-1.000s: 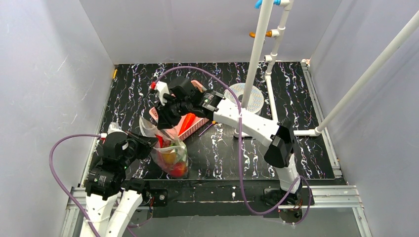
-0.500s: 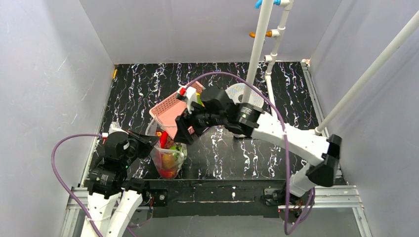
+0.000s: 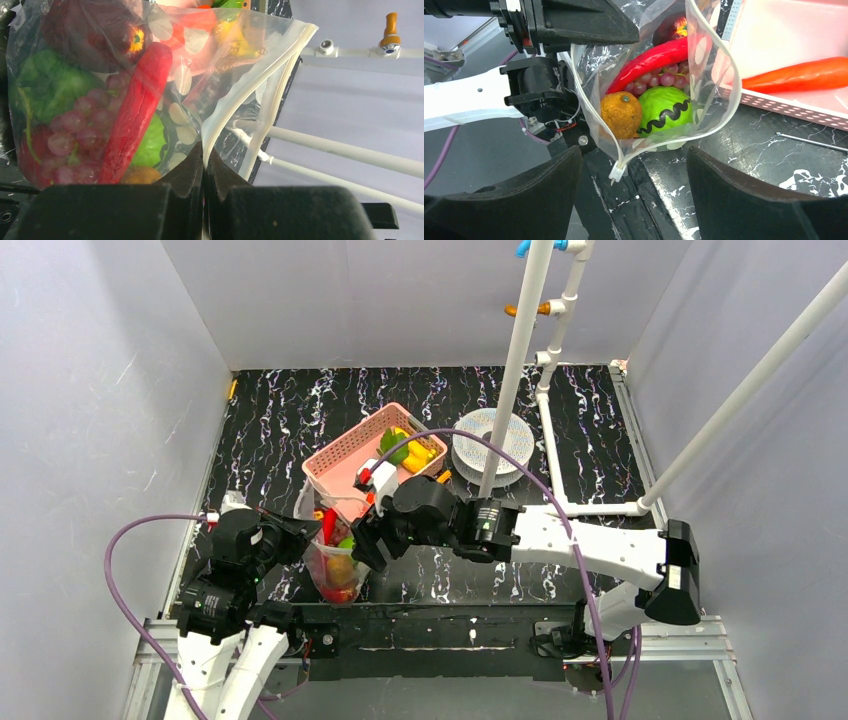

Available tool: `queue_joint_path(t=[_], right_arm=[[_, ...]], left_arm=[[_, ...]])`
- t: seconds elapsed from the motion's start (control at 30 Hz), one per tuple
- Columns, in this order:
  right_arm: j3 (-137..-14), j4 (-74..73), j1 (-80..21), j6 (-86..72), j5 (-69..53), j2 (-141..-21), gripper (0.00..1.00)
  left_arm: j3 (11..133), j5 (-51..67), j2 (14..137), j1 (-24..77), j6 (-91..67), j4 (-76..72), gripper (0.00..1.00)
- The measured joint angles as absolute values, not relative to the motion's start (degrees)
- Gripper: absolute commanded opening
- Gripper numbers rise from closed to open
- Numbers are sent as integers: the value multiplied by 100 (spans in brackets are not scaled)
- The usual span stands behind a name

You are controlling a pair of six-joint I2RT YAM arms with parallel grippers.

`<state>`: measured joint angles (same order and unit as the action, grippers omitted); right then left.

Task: Place the food in the zip-top bag and seal the zipper
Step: Zip the zipper food storage bag at the center of the board.

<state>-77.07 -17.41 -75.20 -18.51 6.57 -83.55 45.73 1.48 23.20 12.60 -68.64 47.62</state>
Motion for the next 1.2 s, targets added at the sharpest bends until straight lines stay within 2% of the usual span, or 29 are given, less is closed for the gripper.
queue_joint_path(t=[0.3,0.43,0.6,0.77,0.87,0.9,0.97,1.0,1.13,1.2], right_arm=[[-7699,-1572,-7853,-1779,954,-8538,80],[-7699,-1480,-7927,-1778,953,-8567,73],[-7692,-1475,-7963,-1786,987,-8738,70],[-7581,-1463,-7984,-1778,1127,-8786,61],[-7556,-1436,-7992,-1770,1219,-8801,50],[-7555,-1421,-7993,-1761,1246,-8821,41],[-7555,-1352,-7995,-1695,1306,-8884,11],[-7554,-1308,-7995,-1645,1339,-8921,4],[-7509,-1092,-7994,-1266,1439,-9006,1],[-7509,-982,-7994,-915,1499,-9019,1]], left_arm=[[4637,14,2306,1260,-6890,4926,0],[4657,-1,2305,1260,-6906,4964,0],[4659,-8,2305,1260,-6904,4982,0],[4687,-25,2305,1260,-6904,5018,0],[4687,-24,2305,1260,-6904,5019,0],[4687,-24,2305,1260,-6904,5019,0],[4687,-25,2305,1260,-6895,5020,0],[4687,-26,2305,1260,-6875,5024,0],[4702,-82,2305,1260,-6725,5118,8],[4779,-133,2305,1260,-6559,5207,17]])
